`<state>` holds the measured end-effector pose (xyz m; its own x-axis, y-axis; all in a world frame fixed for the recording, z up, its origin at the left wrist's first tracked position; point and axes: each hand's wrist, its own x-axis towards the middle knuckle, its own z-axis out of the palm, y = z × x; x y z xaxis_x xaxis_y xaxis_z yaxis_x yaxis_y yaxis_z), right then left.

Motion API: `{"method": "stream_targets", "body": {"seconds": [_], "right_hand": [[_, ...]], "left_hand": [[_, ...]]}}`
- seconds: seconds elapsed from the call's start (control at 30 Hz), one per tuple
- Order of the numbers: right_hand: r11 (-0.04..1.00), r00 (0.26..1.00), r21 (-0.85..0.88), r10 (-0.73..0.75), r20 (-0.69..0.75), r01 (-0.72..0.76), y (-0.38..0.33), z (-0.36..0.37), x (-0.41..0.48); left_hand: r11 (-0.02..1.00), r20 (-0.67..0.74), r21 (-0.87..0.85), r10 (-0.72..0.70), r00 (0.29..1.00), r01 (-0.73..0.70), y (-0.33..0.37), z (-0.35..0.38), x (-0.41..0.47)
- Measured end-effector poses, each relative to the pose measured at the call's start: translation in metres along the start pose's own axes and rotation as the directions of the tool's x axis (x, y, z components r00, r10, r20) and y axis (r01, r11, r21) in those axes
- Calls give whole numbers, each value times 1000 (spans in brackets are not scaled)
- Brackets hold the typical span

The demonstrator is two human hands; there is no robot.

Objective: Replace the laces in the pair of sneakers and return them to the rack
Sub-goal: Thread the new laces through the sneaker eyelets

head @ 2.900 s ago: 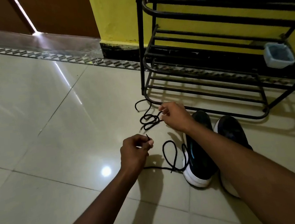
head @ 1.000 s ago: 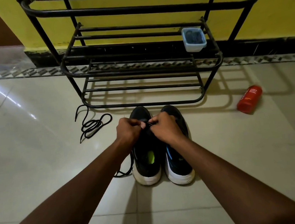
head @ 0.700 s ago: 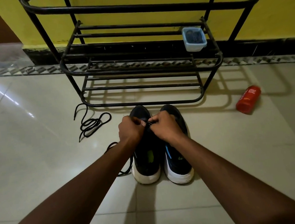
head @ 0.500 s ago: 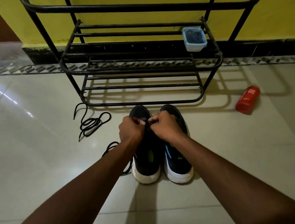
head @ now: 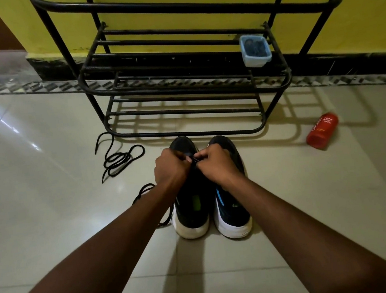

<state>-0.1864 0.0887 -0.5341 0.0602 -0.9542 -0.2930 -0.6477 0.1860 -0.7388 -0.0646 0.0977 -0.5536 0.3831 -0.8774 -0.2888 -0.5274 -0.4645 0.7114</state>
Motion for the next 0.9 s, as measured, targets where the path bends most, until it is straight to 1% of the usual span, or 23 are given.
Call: {"method": "stream_targets", "body": {"seconds": [0.13,0.2,0.27,0.33,0.4,0.43,0.5,0.67,0.73,0.9], "right_hand": [[1000,1000,-13,1,7,-1,0,0,-1],[1000,1000,-19,7,15,-6,0,-1,-1],[1000,1000,-18,11,14,-11,-1,0,-1],[1000,1000,-16,11,12,-11,-1,0,-1],[1000,1000,-19,5,8,-5,0,1,-1],[1000,1000,-19,3,9,-3,0,1,-1],[1000,1000,-6,7,10,-7,1,1,0],[999,1000,26,25,13,-26,2,1,2],[999,1000,35,29,8,-29,2,2,1],[997,999,61,37,-12,-36,4,5,3]], "left_hand": [[974,0,170,152,988,-149,3,-2,-1],[958,10,209,198,980,-195,2,-3,1],[974,11,163,160,987,-160,0,-4,4],[996,5,46,74,997,-74,-1,-4,6],[999,19,-50,21,1000,-20,0,-3,8],[998,33,-68,15,999,-13,0,-3,8],[999,55,-35,31,998,-29,-1,-2,8],[993,136,-2,119,984,-120,-7,-6,12],[993,144,-30,114,983,-111,-10,-7,13],[990,101,-138,57,993,-43,-14,-3,11]]}}
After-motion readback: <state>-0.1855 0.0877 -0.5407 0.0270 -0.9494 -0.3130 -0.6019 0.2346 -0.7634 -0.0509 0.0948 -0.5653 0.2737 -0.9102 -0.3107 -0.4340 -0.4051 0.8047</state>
